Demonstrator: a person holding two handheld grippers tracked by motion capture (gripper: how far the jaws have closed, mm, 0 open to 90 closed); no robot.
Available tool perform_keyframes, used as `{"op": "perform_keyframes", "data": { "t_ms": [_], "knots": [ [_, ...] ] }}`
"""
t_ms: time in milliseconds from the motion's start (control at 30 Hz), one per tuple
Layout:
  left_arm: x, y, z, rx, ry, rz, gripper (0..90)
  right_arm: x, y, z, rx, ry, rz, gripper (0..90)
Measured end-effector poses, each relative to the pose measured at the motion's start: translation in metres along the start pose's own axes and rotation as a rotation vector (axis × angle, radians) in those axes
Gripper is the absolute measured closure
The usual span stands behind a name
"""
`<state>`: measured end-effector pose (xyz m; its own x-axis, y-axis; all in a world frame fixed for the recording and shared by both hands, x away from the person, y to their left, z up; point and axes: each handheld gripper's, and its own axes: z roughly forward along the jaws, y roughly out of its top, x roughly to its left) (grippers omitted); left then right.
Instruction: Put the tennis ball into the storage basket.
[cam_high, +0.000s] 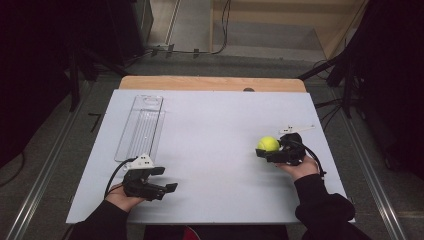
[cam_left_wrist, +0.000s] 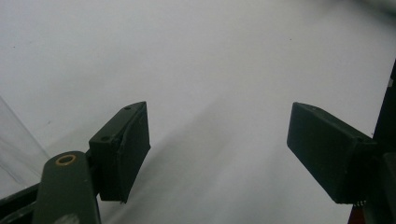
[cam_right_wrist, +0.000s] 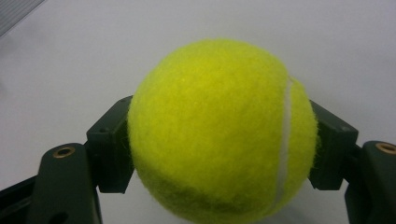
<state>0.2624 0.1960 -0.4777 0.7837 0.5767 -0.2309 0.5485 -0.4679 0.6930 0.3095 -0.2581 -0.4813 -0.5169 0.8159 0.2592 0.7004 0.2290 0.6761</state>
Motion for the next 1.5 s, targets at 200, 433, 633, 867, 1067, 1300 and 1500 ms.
{"op": "perform_keyframes", "data": {
  "t_ms": [200,433,633,867,1067,1300,1500],
  "knots": [
    [0.000,0.000,0.000,0.000,0.003,0.001,22.0,0.004,0.000,0.003,0.006,0.008,-0.010,23.1],
    [0.000,0.000,-0.001,-0.004,0.004,0.005,22.0,0.009,0.001,0.004,0.010,0.024,-0.021,23.1],
    [-0.001,-0.001,-0.002,-0.004,0.009,0.003,22.0,0.011,0.002,0.006,0.009,0.036,-0.023,23.1],
    [-0.001,-0.003,-0.004,-0.019,0.022,-0.003,22.0,0.015,0.005,0.009,0.010,0.046,-0.032,23.2],
    [-0.001,-0.005,-0.007,-0.024,0.032,0.001,22.1,0.018,0.007,0.012,0.015,0.062,-0.034,23.2],
    [-0.001,-0.006,-0.009,-0.026,0.040,-0.003,22.1,0.023,0.009,0.016,0.022,0.079,-0.047,23.1],
    [-0.001,-0.008,-0.011,-0.033,0.045,-0.011,22.1,0.028,0.011,0.019,0.025,0.088,-0.057,23.1]
  ]
}}
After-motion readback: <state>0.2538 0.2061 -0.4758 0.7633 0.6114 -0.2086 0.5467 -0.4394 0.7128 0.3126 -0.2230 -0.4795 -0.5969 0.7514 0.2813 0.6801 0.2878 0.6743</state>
